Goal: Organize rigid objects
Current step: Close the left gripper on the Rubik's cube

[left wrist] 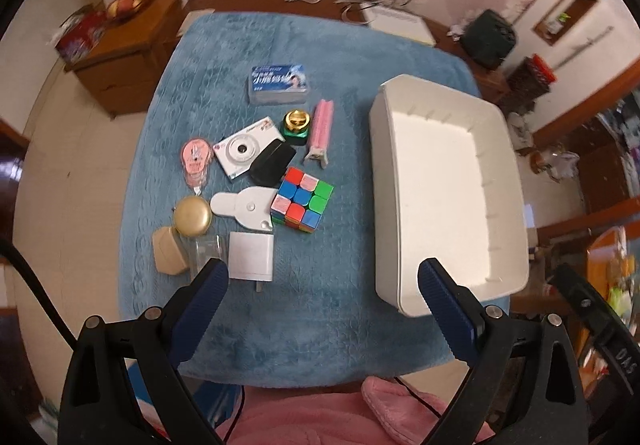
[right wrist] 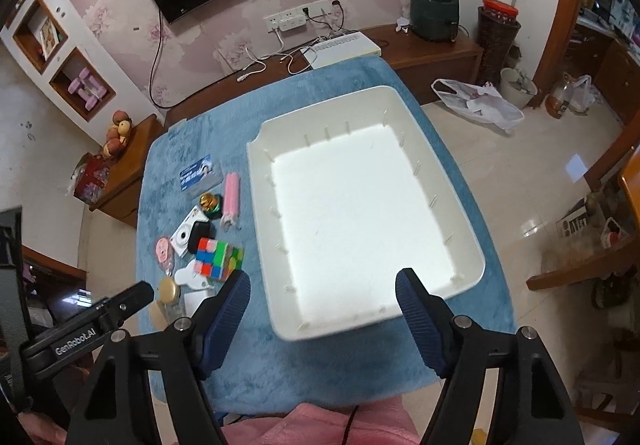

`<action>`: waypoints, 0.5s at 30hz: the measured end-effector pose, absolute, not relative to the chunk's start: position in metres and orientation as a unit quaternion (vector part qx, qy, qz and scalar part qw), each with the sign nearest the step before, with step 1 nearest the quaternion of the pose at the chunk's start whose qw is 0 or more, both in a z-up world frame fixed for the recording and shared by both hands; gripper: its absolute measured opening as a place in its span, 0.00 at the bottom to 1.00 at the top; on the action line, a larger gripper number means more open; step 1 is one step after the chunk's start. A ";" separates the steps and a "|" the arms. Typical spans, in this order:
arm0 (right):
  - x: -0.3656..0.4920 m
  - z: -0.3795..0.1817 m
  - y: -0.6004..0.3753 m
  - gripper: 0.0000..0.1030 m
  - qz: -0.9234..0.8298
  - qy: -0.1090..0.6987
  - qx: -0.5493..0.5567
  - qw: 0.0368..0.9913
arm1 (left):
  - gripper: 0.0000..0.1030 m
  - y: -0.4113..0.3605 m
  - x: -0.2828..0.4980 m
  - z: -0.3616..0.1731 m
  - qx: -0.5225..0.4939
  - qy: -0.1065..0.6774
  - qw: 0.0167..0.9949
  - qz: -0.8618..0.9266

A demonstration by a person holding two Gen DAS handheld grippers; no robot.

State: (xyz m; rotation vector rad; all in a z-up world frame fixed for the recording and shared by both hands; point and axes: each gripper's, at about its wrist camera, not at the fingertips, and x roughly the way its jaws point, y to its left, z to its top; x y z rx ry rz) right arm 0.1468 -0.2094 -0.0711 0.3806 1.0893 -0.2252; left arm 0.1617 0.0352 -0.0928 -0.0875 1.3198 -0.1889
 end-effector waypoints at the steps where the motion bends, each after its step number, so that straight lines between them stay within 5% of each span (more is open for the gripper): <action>1: 0.150 -0.073 -0.217 0.69 -0.103 0.516 0.184 0.830 | 0.94 0.032 0.164 -0.096 -0.042 0.618 0.781 -0.081; 15: 0.199 -0.134 -0.323 0.56 -0.111 0.584 0.234 0.769 | 0.94 0.009 0.220 -0.169 -0.051 0.707 0.704 0.046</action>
